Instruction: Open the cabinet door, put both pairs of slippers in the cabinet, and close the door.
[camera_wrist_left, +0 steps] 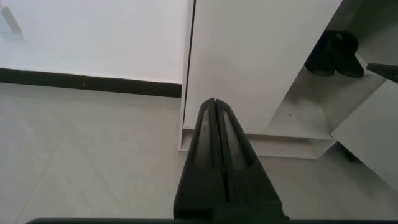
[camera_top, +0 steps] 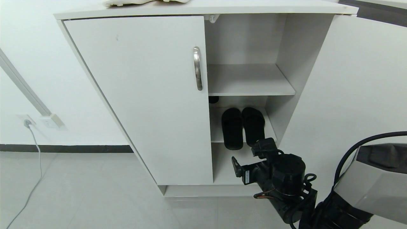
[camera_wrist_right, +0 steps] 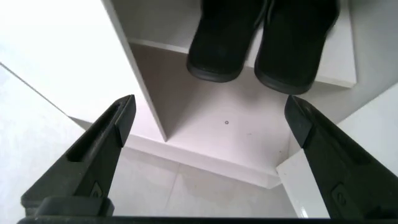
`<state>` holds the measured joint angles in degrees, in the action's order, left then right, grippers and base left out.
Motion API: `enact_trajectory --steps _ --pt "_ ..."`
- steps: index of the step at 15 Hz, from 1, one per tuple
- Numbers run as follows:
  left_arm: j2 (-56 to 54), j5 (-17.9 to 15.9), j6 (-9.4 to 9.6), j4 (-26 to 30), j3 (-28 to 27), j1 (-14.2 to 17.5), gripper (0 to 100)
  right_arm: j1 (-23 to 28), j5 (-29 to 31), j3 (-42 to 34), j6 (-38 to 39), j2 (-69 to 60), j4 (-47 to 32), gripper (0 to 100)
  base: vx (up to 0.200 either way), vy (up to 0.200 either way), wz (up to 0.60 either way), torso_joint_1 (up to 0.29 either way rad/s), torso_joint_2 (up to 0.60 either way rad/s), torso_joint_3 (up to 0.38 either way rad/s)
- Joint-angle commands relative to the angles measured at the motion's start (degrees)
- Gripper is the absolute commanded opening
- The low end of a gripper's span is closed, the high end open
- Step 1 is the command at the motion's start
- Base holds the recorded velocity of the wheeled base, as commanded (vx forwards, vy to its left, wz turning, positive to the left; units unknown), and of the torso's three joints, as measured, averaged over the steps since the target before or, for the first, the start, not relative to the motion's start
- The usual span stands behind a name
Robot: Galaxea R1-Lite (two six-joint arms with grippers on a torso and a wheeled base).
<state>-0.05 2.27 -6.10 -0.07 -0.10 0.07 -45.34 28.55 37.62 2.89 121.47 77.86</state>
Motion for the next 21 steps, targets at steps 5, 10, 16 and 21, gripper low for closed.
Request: enact_trajectory --steps 5,10,16,21 --pt "0.0 -0.1 0.03 0.0 0.0 0.0 0 0.0 0.0 -0.1 -0.3 0.1 0.3 100 0.0 0.0 0.0 0.0 0.0 0.0" --pt "0.0 -0.2 0.21 0.0 0.0 0.0 0 0.0 0.0 -0.2 -0.4 0.2 0.2 100 0.0 0.0 0.0 0.004 0.0 0.047" --pt "0.0 -0.2 0.12 0.0 0.0 0.0 0 0.0 0.1 -0.3 -0.8 0.3 0.3 100 0.0 0.0 0.0 0.002 0.0 0.195" --pt "0.0 -0.1 0.12 0.0 0.0 0.0 0 0.0 0.1 -0.4 -0.8 0.3 0.3 100 0.0 0.0 0.0 0.001 0.0 0.078"
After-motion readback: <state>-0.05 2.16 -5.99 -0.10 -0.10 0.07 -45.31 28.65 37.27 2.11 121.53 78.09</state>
